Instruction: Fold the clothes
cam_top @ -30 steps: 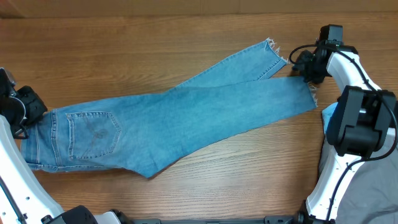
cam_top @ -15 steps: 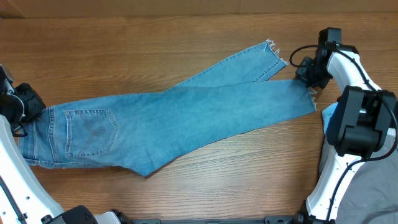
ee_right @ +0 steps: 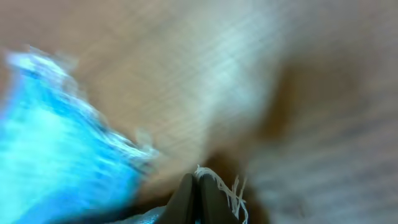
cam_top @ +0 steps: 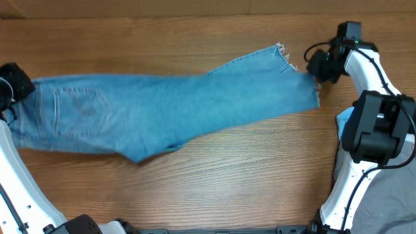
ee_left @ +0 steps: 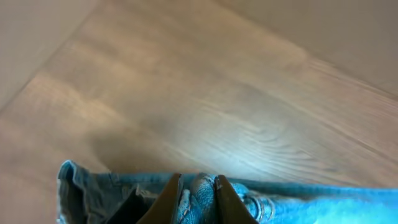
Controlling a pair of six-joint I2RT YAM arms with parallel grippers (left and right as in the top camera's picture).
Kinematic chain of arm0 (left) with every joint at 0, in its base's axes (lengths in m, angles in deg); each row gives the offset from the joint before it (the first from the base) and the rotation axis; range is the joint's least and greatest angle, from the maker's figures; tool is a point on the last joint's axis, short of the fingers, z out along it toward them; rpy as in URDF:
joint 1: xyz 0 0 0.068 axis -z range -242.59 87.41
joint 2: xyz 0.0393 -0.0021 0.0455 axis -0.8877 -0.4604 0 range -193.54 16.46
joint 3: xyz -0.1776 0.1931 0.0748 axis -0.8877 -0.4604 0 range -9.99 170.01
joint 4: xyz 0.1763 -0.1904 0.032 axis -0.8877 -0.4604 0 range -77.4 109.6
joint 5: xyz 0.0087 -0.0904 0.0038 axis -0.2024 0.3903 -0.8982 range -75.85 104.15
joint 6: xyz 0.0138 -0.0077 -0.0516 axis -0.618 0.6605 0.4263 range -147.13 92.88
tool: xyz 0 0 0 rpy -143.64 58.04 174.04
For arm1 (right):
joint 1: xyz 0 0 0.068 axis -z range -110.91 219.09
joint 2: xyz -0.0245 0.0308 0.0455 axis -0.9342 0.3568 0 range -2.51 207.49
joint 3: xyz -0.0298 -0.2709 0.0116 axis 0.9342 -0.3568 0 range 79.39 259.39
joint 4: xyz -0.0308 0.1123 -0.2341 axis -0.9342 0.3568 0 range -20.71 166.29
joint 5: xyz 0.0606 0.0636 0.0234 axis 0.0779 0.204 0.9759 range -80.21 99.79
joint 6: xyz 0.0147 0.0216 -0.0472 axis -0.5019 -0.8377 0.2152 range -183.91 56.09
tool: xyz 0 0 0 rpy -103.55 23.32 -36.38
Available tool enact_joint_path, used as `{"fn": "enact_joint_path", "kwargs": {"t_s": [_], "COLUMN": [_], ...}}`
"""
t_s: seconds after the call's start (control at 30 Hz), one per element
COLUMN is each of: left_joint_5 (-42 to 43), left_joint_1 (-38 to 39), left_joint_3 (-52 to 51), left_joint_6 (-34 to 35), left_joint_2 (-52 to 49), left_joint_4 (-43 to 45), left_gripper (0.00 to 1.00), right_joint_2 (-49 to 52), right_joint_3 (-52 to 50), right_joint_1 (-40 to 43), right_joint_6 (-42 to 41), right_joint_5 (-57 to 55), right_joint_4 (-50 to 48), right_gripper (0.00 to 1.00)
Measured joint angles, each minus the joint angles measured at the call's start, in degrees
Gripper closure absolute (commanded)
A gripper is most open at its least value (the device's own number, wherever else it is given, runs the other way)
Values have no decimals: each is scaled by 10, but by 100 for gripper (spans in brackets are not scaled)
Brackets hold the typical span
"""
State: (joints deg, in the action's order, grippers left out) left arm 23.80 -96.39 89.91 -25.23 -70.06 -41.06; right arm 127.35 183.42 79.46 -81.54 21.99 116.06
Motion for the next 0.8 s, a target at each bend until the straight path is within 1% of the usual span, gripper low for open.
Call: {"fn": "enact_joint_path", "kwargs": {"t_s": [0.13, 0.27, 0.33, 0.43, 0.53, 0.67, 0.8], "left_joint_5": [28, 29, 26, 26, 32, 64, 98], "left_joint_1": [0, 0, 0, 0, 0, 0, 0], "left_joint_3": [8, 9, 9, 9, 10, 11, 13], "left_joint_6": [-30, -36, -35, -35, -35, -35, -35], "left_joint_2": [1, 15, 28, 48, 56, 49, 19], "left_joint_4": [-13, -76, -89, -66, -24, 40, 97], "left_gripper": [96, 96, 96, 96, 96, 96, 96], "right_joint_2": [-40, -91, -116, -136, -140, -140, -140], "right_joint_3": [9, 10, 12, 18, 19, 19, 19], "right_joint_1": [2, 13, 24, 39, 44, 37, 22], "right_joint_6": [5, 12, 19, 31, 38, 38, 22], "right_joint_5": [23, 33, 35, 41, 60, 83, 91], "right_joint_4": [0, 29, 42, 49, 38, 0, -45], "right_gripper": [96, 96, 96, 96, 96, 96, 96]}}
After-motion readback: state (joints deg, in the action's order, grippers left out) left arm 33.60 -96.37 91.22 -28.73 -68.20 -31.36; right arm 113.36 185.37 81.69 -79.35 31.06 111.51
